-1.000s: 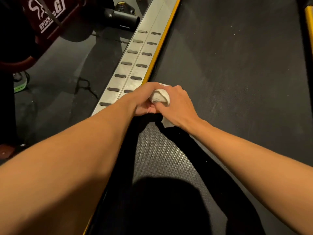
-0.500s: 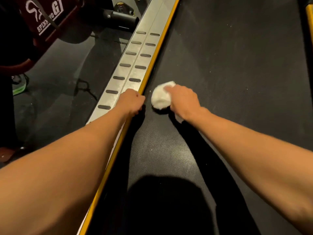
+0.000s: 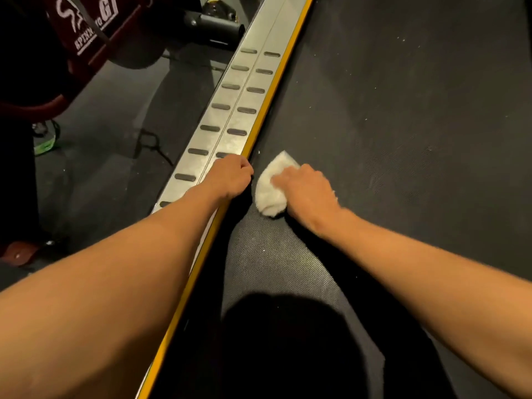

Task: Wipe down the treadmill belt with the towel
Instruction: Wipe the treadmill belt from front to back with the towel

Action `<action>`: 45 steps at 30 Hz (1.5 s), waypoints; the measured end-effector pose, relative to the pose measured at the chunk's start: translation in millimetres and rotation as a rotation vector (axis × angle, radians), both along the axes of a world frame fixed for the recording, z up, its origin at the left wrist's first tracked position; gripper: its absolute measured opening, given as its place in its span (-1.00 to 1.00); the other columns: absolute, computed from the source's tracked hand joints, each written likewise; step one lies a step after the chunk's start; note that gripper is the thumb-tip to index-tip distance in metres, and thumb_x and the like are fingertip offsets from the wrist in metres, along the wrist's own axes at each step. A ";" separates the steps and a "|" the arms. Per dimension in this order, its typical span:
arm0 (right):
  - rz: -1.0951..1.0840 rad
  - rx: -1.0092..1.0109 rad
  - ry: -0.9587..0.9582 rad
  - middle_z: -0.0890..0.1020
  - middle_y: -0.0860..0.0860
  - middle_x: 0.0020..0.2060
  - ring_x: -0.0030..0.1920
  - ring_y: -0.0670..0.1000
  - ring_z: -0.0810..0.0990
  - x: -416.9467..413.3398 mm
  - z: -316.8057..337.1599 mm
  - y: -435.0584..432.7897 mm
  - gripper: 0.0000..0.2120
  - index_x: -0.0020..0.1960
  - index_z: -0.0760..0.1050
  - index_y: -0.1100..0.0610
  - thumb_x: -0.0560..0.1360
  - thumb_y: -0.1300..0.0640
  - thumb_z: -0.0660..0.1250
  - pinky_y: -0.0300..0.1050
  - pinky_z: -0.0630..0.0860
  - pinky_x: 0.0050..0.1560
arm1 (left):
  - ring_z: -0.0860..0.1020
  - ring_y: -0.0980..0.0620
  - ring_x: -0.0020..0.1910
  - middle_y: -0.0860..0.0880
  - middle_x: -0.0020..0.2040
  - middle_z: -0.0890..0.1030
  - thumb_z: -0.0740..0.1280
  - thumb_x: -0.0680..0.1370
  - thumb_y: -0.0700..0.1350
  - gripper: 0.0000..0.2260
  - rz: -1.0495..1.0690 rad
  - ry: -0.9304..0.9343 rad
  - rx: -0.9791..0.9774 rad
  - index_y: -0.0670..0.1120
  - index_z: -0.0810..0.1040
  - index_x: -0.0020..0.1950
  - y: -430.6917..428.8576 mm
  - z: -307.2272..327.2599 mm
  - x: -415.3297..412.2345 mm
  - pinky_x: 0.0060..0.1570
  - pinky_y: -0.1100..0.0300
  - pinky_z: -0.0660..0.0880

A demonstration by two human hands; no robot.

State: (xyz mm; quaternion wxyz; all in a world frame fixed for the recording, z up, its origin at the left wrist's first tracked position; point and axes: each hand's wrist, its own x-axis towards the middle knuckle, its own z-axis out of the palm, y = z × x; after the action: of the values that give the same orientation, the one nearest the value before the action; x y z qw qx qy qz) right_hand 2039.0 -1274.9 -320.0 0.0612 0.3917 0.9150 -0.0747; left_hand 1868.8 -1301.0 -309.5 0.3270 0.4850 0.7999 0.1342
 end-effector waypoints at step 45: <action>-0.086 -0.093 0.253 0.59 0.06 0.07 0.01 0.18 0.50 130.5 -8.4 -14.6 -0.57 0.18 0.55 0.02 0.36 0.34 0.31 0.12 0.52 -0.01 | 0.51 -0.22 0.18 -0.17 0.24 0.49 0.19 0.58 -0.05 -0.70 -0.621 0.415 -0.179 -0.11 0.43 0.27 -16.0 14.3 98.2 0.11 -0.08 0.47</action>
State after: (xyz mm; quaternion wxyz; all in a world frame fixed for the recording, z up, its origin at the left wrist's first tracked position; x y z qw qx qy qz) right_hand 2169.5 -1289.5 -328.4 -0.0399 0.4150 0.8932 -0.1683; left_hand 1967.0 -1317.0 -295.2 0.2243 0.6906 0.6726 -0.1426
